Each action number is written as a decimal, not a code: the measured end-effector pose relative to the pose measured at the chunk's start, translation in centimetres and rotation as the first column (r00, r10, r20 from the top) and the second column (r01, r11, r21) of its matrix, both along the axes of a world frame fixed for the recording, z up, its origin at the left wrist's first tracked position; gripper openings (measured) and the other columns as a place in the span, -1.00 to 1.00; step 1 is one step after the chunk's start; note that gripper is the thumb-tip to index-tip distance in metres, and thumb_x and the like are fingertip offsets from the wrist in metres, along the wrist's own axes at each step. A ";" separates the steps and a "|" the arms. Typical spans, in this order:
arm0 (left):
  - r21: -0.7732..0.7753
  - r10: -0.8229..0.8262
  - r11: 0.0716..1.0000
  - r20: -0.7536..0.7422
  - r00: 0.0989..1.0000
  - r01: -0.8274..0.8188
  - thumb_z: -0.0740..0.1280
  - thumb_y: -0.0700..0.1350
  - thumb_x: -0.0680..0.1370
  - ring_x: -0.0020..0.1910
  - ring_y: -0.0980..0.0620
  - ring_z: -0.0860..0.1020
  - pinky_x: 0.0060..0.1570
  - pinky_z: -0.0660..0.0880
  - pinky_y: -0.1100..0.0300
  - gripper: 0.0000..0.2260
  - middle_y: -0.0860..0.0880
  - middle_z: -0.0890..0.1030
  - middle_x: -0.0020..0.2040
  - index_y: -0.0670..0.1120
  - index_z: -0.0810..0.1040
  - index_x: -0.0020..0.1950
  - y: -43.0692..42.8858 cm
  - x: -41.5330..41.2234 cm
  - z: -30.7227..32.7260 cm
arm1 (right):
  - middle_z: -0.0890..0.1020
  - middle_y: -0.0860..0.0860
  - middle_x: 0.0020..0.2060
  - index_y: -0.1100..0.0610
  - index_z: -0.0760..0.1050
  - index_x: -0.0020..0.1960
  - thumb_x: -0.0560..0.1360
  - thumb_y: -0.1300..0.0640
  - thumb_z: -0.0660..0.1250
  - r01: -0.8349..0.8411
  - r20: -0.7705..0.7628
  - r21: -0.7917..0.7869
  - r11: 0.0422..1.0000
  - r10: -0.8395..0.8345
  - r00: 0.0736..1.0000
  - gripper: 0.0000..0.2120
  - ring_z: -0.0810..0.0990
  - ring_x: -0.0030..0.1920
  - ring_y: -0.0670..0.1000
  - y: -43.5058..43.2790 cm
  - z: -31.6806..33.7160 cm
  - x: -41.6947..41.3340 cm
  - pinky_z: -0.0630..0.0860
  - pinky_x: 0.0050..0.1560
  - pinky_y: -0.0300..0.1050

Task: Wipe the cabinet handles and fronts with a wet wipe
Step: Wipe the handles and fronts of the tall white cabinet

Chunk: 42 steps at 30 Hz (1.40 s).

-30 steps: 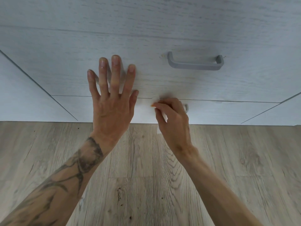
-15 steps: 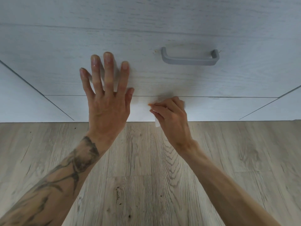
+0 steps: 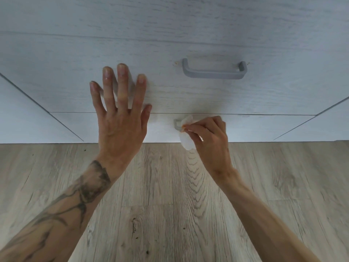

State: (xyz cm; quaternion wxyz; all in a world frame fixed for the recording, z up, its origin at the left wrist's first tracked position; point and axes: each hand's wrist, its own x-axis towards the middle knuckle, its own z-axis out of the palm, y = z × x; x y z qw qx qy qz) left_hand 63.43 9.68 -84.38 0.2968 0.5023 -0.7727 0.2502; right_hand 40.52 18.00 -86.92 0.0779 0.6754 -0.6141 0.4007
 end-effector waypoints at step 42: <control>0.024 -0.014 1.000 -0.002 1.000 0.014 0.17 0.08 0.81 0.64 -0.41 0.01 0.64 0.01 -0.39 -0.32 -0.30 -0.03 0.67 -0.09 -0.17 0.75 0.3 0.1 0.1 | 0.72 -0.02 -0.02 0.12 0.74 0.09 0.54 0.22 0.54 0.003 0.189 0.105 0.995 -0.022 0.982 -0.86 0.62 0.07 0.03 -0.8 1.7 4.0 0.47 0.20 -0.22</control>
